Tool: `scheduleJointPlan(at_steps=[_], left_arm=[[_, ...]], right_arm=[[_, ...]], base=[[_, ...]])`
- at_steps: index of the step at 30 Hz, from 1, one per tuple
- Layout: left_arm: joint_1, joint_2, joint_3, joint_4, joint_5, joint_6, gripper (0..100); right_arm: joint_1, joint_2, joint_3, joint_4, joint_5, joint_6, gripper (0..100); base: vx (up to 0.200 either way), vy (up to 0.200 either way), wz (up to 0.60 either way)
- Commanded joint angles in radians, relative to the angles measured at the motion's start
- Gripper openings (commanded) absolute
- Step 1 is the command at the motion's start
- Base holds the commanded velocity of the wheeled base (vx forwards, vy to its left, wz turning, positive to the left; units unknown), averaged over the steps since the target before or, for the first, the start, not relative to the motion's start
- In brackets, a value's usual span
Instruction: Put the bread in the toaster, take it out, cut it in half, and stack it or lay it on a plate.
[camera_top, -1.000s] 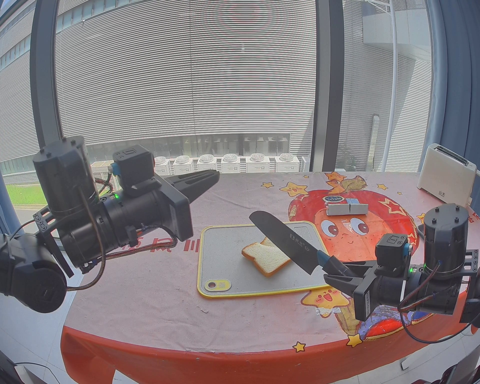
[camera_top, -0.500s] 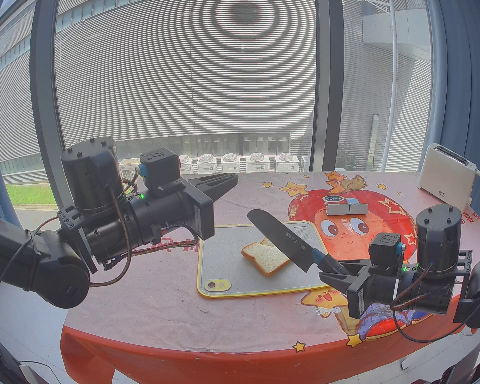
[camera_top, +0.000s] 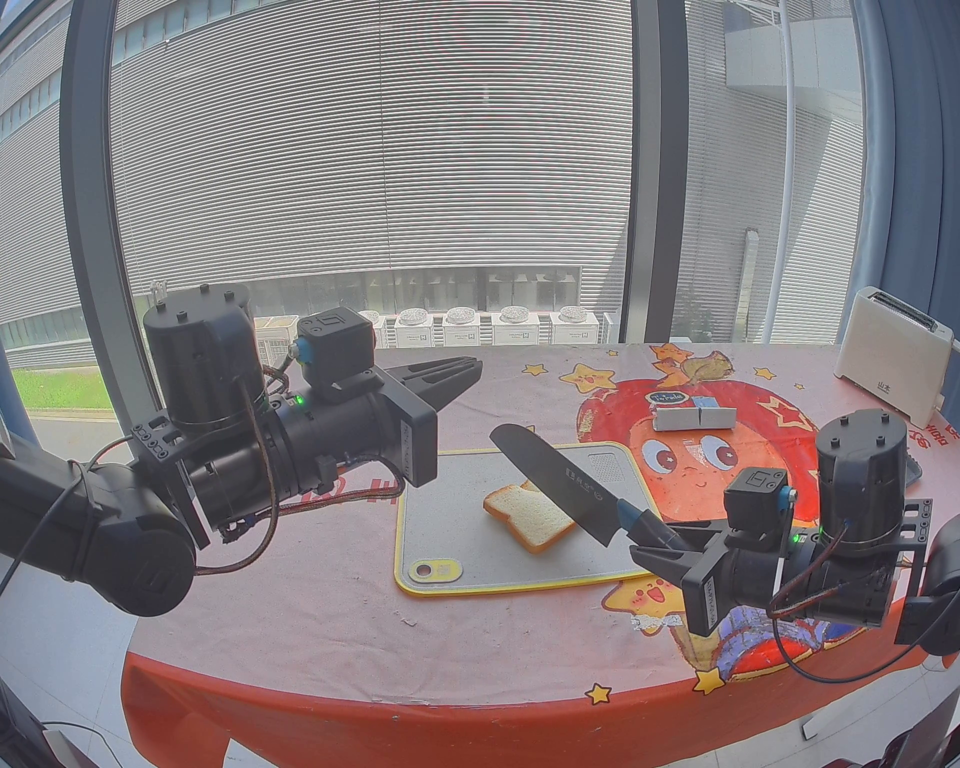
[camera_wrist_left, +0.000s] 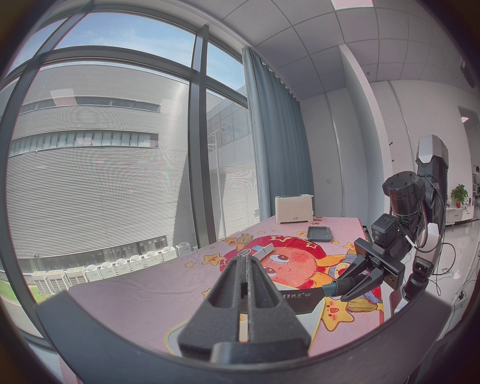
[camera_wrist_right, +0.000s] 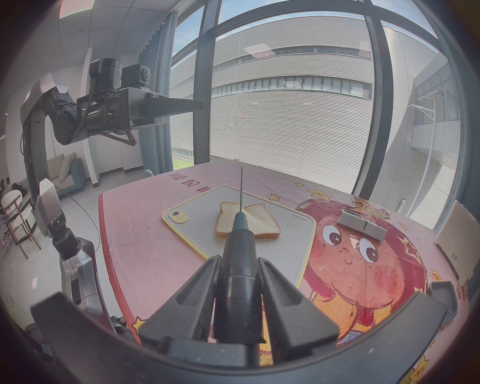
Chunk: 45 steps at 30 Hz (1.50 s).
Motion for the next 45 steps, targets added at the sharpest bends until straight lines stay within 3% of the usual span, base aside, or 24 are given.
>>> scheduleJointPlan(at_steps=[1,10,18,45], left_arm=[[-0.001,0.003,0.0,-0.001,0.0,0.0,0],[-0.004,0.02,0.006,-0.001,0.001,0.003,0],[-0.018,0.067,0.001,-0.004,0.003,0.045,0],[-0.047,0.121,-0.014,-0.029,0.004,0.048,0]], right_arm=[[-0.001,0.006,-0.001,0.0,0.0,0.001,0],[-0.02,0.048,0.01,-0.077,0.0,0.001,0],[-0.021,0.049,0.013,-0.077,0.0,0.001,0],[-0.01,0.046,0.017,-0.068,-0.001,-0.001,0]], base=[[0.0,0.0,0.0],[0.0,0.0,0.0],[0.0,0.0,0.0],[0.0,0.0,0.0]])
